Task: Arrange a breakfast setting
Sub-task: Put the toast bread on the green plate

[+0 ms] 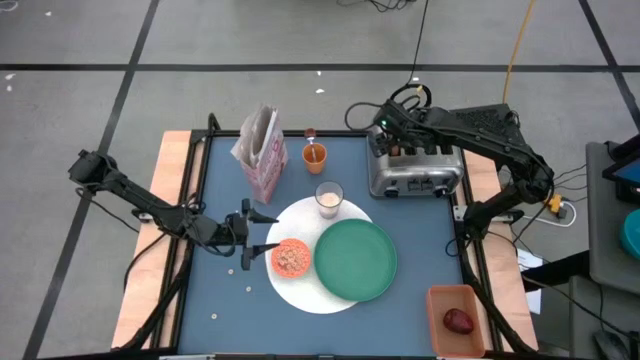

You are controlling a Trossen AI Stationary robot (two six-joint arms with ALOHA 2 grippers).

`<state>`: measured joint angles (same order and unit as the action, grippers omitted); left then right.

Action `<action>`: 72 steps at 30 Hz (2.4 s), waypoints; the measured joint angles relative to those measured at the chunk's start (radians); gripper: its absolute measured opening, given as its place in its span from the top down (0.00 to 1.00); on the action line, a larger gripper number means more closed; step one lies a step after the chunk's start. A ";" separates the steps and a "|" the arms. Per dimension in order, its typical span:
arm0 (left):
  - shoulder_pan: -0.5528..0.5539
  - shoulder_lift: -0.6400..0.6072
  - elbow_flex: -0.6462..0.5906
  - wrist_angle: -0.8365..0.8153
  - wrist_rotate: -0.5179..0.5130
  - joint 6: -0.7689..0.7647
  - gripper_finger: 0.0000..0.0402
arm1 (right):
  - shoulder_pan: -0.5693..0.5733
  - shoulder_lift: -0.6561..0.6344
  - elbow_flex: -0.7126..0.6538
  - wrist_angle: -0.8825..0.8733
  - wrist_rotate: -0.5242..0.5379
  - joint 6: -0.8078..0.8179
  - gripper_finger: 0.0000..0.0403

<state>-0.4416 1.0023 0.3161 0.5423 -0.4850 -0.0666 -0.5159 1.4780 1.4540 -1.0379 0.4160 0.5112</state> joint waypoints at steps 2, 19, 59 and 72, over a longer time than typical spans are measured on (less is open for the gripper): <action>0.000 0.000 0.000 0.000 0.000 0.000 0.23 | 0.000 0.000 0.000 -0.020 0.000 0.006 0.22; 0.000 0.000 0.000 0.000 0.000 -0.002 0.23 | 0.000 0.004 0.000 -0.044 -0.002 0.008 0.27; 0.000 0.000 0.000 -0.008 0.000 -0.003 0.23 | 0.000 0.039 0.002 -0.036 0.002 0.003 0.81; 0.000 0.000 0.000 -0.008 0.000 -0.002 0.23 | 0.000 -0.046 0.000 -0.025 -0.002 -0.001 0.82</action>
<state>-0.4419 1.0023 0.3161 0.5339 -0.4847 -0.0689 -0.5159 1.4321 1.4544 -1.0630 0.4141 0.5102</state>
